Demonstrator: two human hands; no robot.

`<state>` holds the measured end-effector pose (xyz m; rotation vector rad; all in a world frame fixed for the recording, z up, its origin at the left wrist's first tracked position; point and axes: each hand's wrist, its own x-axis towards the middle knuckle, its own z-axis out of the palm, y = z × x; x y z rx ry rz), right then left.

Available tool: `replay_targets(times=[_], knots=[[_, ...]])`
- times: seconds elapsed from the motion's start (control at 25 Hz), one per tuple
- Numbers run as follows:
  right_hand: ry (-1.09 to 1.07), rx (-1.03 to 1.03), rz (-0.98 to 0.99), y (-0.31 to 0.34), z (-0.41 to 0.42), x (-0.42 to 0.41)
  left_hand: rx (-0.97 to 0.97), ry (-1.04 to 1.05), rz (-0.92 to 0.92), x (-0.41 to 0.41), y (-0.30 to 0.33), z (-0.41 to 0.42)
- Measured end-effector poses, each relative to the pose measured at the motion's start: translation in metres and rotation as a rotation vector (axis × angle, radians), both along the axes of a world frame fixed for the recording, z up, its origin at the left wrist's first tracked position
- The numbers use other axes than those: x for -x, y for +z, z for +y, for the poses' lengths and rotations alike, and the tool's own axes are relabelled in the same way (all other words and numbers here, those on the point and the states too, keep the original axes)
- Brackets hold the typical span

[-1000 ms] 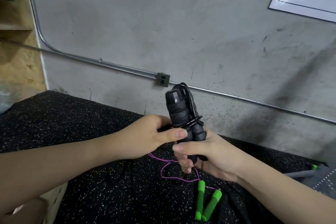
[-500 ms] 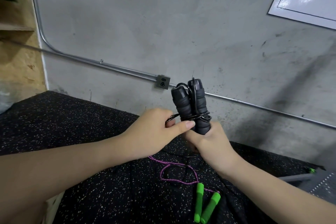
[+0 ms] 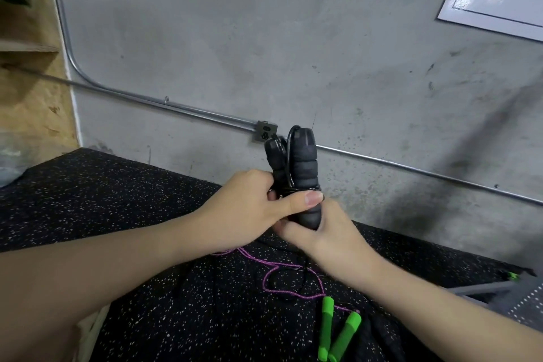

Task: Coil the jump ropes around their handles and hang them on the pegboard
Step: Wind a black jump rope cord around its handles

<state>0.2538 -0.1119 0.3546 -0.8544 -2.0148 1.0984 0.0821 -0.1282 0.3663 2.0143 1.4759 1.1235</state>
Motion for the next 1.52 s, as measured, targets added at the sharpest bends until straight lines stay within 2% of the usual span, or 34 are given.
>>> replay_targets(times=[0.08,0.12,0.2,0.36,0.44,0.64,0.8,0.92,1.04,1.2,1.32,1.44,1.52], knots=[[0.264,0.5,0.202,0.006,-0.002,-0.007,0.006,-0.118,-0.03,0.004,-0.002,0.003],[0.313,0.587,0.217,0.007,-0.002,-0.01,0.006,-0.154,-0.055,0.005,-0.004,0.004],[0.286,0.53,0.139,0.007,-0.004,-0.011,0.023,-0.179,-0.083,0.005,-0.006,0.007],[0.094,0.381,0.116,0.004,-0.001,-0.012,0.09,-0.063,0.109,0.009,-0.01,0.008],[0.039,0.31,0.087,0.004,-0.001,-0.015,0.102,-0.007,0.147,0.01,-0.009,0.005],[-0.022,0.202,0.027,0.007,0.001,-0.018,-0.025,0.061,0.203,0.007,-0.014,0.003],[-0.057,0.178,0.027,0.006,0.005,-0.017,-0.065,0.003,0.162,0.004,-0.017,0.001],[-0.098,0.183,0.029,0.003,0.006,-0.013,-0.037,-0.064,0.061,-0.003,-0.014,-0.004],[-0.144,0.151,0.057,-0.002,0.008,-0.008,-0.05,-0.017,0.041,-0.011,-0.009,-0.006],[-0.132,0.118,0.03,-0.001,0.004,-0.005,-0.1,0.034,0.228,-0.002,-0.008,-0.002],[0.077,0.359,0.066,0.011,0.001,-0.013,-0.177,0.014,0.246,0.008,-0.008,-0.001],[0.27,0.759,0.238,0.013,-0.003,-0.019,-0.225,-0.078,0.158,0.01,-0.01,-0.001],[0.343,0.882,0.317,0.011,-0.004,-0.019,-0.216,-0.128,0.076,0.01,-0.012,0.0]])
